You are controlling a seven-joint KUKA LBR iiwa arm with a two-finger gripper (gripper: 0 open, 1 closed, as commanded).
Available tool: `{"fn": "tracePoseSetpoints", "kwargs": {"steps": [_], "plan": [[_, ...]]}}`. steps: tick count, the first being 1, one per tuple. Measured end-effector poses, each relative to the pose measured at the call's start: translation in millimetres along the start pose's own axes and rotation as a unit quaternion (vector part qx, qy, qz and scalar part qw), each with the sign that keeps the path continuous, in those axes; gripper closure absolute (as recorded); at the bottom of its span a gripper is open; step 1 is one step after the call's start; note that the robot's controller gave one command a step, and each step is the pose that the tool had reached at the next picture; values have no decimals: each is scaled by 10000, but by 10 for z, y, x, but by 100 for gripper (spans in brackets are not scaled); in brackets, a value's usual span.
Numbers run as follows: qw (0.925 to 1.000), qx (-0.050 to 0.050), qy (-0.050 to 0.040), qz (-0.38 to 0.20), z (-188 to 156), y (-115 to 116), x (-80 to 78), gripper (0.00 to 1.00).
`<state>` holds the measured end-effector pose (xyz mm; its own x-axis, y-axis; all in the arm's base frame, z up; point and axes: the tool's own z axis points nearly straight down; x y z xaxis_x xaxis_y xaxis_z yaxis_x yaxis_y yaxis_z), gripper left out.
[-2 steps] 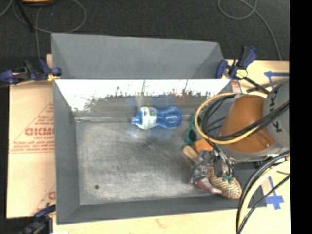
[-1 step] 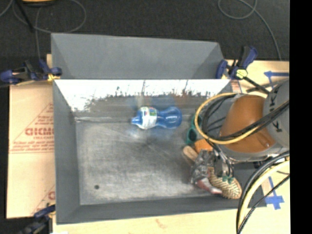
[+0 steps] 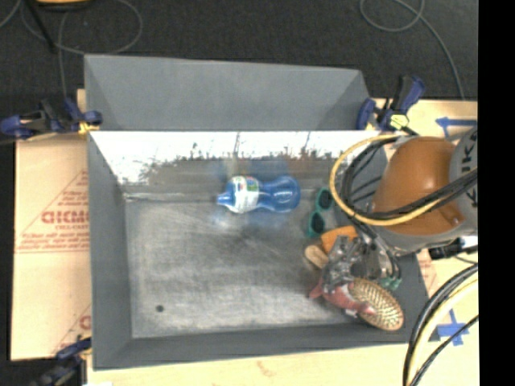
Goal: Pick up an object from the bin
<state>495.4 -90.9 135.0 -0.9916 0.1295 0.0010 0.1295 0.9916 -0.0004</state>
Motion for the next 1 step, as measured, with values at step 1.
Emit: {"fn": "tracePoseSetpoints", "kwargs": {"steps": [1], "plan": [[9997, -18, -53, 227, 173, -85, -397, 100]]}}
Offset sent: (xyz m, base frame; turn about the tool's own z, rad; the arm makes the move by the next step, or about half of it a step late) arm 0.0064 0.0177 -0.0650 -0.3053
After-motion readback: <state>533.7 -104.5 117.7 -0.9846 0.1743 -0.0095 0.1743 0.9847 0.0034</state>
